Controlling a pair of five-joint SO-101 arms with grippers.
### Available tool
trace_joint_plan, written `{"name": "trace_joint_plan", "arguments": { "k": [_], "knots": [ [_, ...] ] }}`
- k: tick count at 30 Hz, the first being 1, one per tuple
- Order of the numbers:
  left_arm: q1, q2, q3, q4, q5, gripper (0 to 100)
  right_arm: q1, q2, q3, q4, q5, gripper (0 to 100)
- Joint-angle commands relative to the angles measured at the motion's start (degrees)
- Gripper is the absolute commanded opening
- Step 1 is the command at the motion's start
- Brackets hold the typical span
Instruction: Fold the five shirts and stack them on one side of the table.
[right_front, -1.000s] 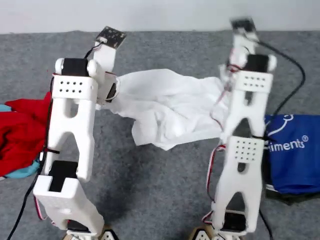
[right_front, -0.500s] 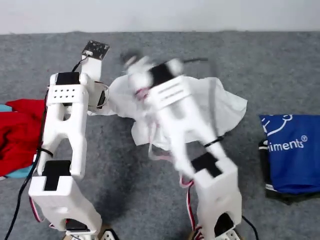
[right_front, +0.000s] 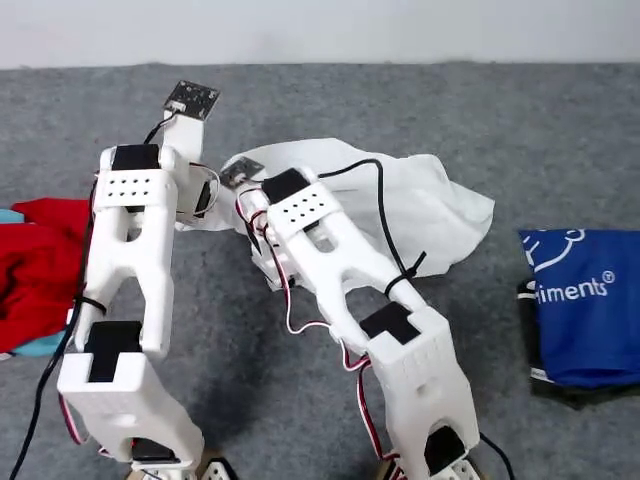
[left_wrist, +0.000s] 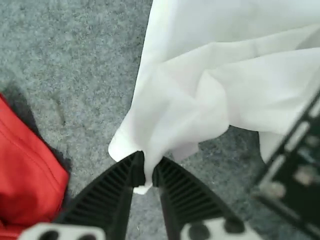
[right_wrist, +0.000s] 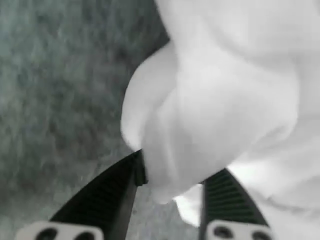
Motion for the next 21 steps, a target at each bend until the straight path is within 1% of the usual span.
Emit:
{"name": "trace_joint_plan", "arguments": {
  "k": [1,6,10,14,21],
  "knots": [
    [0.18,-0.44,-0.22,-0.53,0.44,1,1.01,-0.04,-0.35,-4.62,-0.53,8.1],
    [0.18,-0.44,-0.13,-0.53,0.44,1,5.14,-0.40,-0.44,-7.34,-0.44,5.4],
    [0.18,-0.44,-0.13,-0.53,0.44,1,10.24,-0.40,-2.20,-6.64,-0.26,2.9],
    [0.18,-0.62,-0.13,-0.53,0.44,1,14.20,-0.92,-5.01,-3.21,4.84,1.0],
    [0.18,-1.05,-0.57,-0.53,0.44,1,19.65,-1.01,-13.19,2.86,5.98,1.1]
  ]
}}
